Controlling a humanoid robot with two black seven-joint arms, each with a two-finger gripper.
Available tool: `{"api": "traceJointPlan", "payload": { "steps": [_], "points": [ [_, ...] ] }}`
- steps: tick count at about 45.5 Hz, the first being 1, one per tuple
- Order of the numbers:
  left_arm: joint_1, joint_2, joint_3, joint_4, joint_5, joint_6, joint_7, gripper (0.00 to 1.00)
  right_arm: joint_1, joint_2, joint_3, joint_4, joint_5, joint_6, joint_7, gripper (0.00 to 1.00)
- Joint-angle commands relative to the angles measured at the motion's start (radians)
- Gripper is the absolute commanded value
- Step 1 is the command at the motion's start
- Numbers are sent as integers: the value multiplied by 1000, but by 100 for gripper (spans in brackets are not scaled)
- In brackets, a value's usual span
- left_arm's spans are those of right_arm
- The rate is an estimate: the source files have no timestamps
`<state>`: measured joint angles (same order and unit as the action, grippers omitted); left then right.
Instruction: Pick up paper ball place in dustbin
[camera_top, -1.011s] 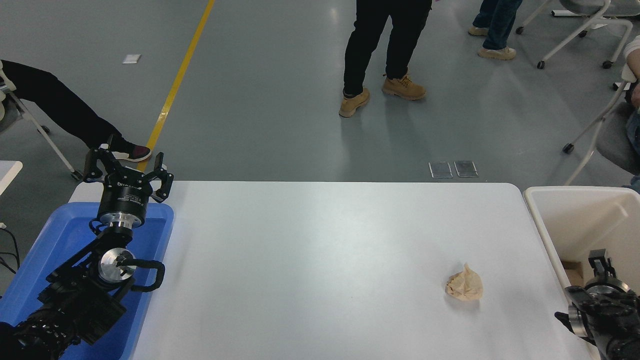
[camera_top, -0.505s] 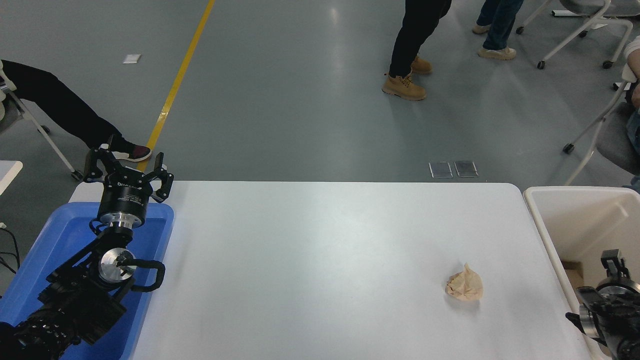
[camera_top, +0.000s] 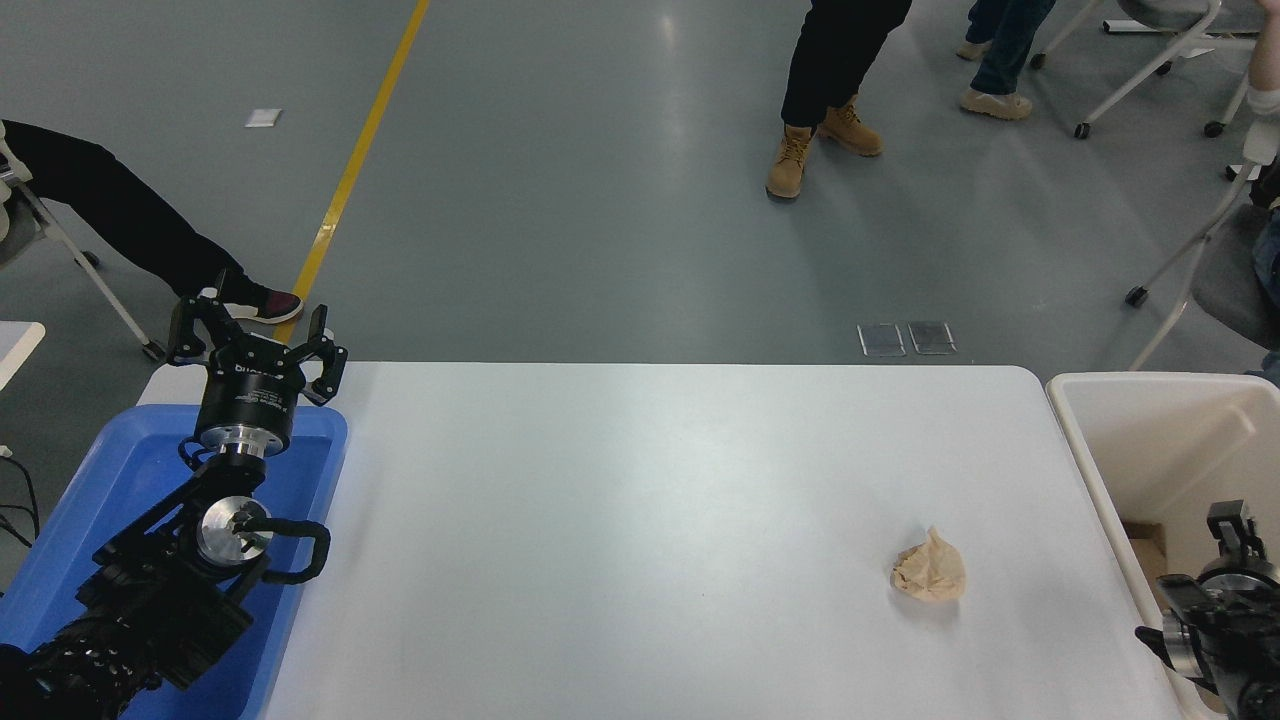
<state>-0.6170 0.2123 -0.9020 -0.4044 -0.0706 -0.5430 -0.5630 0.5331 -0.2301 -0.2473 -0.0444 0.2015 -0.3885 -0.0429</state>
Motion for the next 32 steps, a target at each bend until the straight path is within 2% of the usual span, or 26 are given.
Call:
{"api": "traceJointPlan", "payload": {
  "steps": [1,18,32],
  "points": [
    [0,1,0,-1,0,0,0,99,-4,-1,-1,0,-1,-1,0,100],
    [-1,1,0,-1,0,0,0,99,74,-35,-18,12,-17,8,0,100],
    [-1,-1,0,-1,0,0,0,99,248,-25,-325,18,-17,14,0,100]
  ]
}}
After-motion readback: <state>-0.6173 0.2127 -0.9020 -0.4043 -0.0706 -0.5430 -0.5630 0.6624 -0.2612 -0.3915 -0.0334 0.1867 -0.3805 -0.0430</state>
